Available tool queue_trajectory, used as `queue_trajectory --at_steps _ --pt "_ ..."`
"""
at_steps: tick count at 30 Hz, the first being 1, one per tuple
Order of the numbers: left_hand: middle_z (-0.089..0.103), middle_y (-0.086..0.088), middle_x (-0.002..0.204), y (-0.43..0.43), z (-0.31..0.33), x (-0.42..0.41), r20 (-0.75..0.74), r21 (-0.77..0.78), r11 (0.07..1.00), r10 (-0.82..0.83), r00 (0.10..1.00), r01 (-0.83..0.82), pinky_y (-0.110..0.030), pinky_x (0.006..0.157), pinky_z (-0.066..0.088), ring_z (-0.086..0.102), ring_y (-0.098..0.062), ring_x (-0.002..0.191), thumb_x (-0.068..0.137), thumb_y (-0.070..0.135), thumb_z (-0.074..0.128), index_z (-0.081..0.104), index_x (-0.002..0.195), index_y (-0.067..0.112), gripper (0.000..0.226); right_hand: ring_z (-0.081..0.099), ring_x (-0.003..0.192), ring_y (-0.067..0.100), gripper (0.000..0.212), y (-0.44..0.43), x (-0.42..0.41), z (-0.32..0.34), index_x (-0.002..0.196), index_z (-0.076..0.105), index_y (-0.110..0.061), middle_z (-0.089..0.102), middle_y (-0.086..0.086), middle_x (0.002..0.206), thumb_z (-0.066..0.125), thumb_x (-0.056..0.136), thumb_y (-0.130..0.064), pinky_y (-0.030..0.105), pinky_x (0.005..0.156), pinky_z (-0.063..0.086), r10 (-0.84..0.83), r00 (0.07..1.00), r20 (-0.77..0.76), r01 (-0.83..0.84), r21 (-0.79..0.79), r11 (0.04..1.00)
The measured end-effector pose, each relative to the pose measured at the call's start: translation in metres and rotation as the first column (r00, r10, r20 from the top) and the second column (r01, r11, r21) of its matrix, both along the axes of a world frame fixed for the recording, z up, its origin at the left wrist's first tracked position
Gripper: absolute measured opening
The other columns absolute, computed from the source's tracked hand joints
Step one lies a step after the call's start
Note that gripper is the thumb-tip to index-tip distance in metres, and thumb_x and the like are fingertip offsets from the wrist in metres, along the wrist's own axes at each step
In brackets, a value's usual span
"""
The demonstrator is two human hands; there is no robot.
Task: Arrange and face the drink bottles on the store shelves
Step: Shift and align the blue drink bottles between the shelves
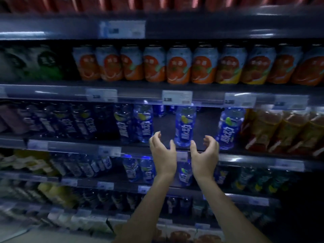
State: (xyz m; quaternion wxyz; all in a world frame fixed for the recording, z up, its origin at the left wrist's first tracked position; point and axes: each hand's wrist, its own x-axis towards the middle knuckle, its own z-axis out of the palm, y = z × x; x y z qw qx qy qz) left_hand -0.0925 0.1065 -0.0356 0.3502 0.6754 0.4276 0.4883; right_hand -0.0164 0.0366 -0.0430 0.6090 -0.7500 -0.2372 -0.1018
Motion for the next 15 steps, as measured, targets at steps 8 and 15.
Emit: queue_trajectory --at_steps 8,15 --pt "0.029 -0.001 0.144 0.061 -0.004 -0.041 -0.049 -0.016 0.998 -0.060 0.997 0.059 -0.020 0.094 0.038 0.036 -0.015 0.129 0.093 0.027 0.060 0.029 0.141 0.015 0.059 0.050 0.108 0.017 0.056 0.058 -0.027 0.004 0.128 0.046 -0.004 0.048 0.010 0.123 0.074 0.083 -0.025 0.004 0.081 0.034 -0.077 0.996 -0.040 0.079 0.032 0.996" --pt "0.023 -0.006 0.150 0.077 -0.006 -0.039 -0.072 -0.073 0.995 -0.077 0.994 0.071 -0.023 0.100 0.035 0.032 -0.020 0.136 0.093 0.029 0.060 0.021 0.147 0.008 0.070 0.049 0.116 0.022 0.069 0.073 -0.019 0.005 0.136 0.038 -0.008 0.043 0.008 0.131 0.075 0.082 -0.029 0.026 0.086 0.047 -0.126 0.987 -0.100 0.127 0.006 0.992"
